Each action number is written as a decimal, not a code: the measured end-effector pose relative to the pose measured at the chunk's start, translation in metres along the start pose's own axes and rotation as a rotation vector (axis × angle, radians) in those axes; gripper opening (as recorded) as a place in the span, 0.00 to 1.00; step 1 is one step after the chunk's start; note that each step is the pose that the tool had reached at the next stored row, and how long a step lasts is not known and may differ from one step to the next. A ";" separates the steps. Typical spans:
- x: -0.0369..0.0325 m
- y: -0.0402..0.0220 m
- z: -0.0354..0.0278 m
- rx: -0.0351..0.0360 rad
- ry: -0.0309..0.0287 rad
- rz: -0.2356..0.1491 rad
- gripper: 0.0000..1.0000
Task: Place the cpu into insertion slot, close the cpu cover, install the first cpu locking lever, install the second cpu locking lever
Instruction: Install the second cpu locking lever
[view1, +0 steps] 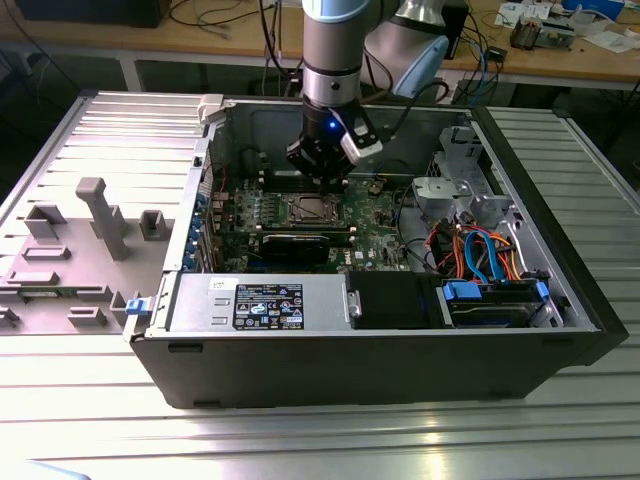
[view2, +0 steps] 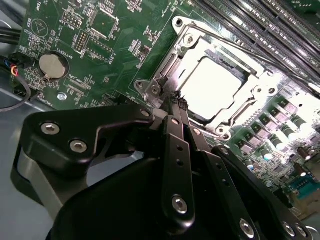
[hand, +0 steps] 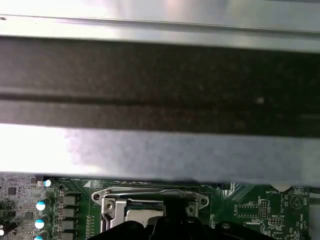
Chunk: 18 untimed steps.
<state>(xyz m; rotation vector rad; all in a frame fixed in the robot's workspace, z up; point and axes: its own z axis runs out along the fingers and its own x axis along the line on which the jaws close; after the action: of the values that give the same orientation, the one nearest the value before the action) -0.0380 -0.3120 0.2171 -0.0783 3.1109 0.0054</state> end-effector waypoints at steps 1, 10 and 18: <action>0.0000 -0.0001 -0.0012 0.0004 0.0000 0.000 0.11; 0.0003 -0.0080 -0.0022 0.0027 0.0001 0.000 0.11; 0.0004 -0.0098 -0.0022 0.0028 0.0001 0.000 0.11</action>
<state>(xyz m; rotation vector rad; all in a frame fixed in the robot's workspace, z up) -0.0380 -0.3218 0.2193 -0.0785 3.1110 0.0010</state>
